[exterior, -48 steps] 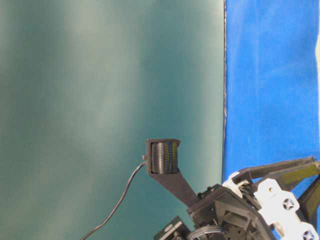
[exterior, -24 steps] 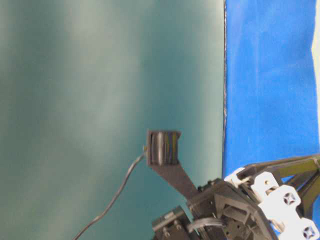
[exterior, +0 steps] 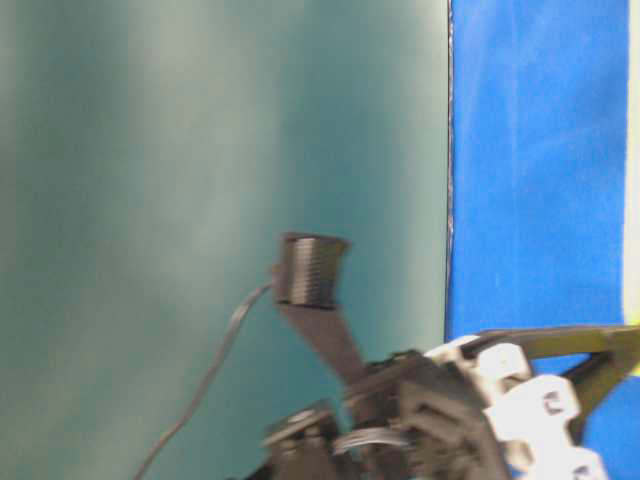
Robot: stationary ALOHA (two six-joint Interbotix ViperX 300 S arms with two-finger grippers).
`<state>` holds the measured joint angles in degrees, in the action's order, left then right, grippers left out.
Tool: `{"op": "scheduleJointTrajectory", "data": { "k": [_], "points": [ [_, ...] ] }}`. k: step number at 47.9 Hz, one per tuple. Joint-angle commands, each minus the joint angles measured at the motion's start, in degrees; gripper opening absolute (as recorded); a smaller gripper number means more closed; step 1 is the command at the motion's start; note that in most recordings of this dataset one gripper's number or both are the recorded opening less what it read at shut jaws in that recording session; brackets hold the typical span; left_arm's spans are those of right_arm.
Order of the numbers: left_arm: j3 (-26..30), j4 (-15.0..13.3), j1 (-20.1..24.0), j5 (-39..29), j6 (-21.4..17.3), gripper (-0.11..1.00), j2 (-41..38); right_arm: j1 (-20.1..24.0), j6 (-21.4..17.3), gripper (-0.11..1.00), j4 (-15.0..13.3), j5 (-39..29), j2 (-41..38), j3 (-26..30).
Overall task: Fold the yellow towel.
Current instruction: 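Lift the strip and swing it vertical, right gripper moving to the far side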
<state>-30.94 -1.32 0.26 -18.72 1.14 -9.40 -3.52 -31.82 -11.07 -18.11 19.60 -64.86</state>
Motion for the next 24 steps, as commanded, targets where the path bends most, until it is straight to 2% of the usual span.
{"op": "scheduleJointTrajectory", "data": {
  "k": [1,15,24],
  "points": [
    [0.88,-0.09,0.00,-0.70,-0.35,0.02,4.31,-0.09,0.35,0.01,-0.09,-2.64,3.16,1.93],
    [1.49,-0.09,-0.53,-4.83,0.09,0.02,14.33,0.53,0.26,0.01,-0.09,-16.26,15.64,8.09],
    [1.58,-0.09,-1.67,-5.36,-0.26,0.02,18.54,0.79,0.44,0.01,-0.44,-19.51,21.71,10.63]
  ]
}}
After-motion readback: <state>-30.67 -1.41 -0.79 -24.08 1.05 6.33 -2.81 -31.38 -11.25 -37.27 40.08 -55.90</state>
